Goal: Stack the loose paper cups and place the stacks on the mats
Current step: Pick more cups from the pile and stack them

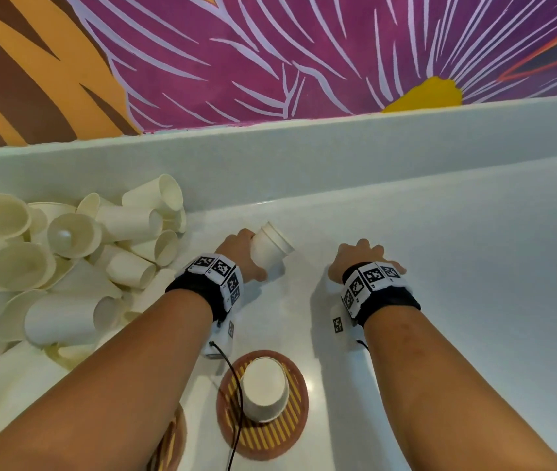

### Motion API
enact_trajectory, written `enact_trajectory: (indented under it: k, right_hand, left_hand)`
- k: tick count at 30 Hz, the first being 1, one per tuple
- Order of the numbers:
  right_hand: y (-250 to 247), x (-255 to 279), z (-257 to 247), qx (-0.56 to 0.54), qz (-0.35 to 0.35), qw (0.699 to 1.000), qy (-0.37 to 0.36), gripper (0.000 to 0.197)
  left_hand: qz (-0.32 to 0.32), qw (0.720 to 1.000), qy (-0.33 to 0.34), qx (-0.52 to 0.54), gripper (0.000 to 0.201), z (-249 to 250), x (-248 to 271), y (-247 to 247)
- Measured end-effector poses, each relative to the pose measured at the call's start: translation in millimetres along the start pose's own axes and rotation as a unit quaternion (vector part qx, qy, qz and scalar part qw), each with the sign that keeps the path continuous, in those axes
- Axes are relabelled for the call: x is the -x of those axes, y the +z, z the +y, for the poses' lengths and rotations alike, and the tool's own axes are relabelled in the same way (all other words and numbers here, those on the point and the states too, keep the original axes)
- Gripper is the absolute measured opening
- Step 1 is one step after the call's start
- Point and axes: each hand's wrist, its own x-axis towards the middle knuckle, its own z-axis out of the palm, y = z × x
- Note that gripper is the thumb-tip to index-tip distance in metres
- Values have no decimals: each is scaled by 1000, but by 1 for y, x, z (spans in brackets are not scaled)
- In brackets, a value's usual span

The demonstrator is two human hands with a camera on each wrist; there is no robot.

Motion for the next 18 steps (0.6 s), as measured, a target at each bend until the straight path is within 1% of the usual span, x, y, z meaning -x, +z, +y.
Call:
enact_trajectory:
  k: [4, 6, 10, 13, 16, 18]
  right_hand:
    - [12, 17, 14, -1, -43, 999, 7, 47]
    - [19, 28, 19, 7, -50, 999, 5, 47]
    - [38, 46, 24, 39, -81, 996, -16, 47]
    - [47, 59, 22, 46, -92, 994, -26, 46]
    - [50, 67, 21, 19, -96, 995, -32, 45]
    - [51, 70, 24, 10, -95, 995, -35, 49]
  left_hand:
    - [-2, 1000, 8, -8, 80, 4, 9, 4]
    - [-1, 1000, 8, -8, 78, 4, 14, 5]
    - [2, 1000, 12, -16, 77, 2, 23, 4]
    - [8, 1000, 15, -17, 76, 0, 29, 5]
    - [10, 1000, 20, -9, 76, -2, 33, 5]
    - [11, 1000, 28, -4, 78, -2, 35, 6]
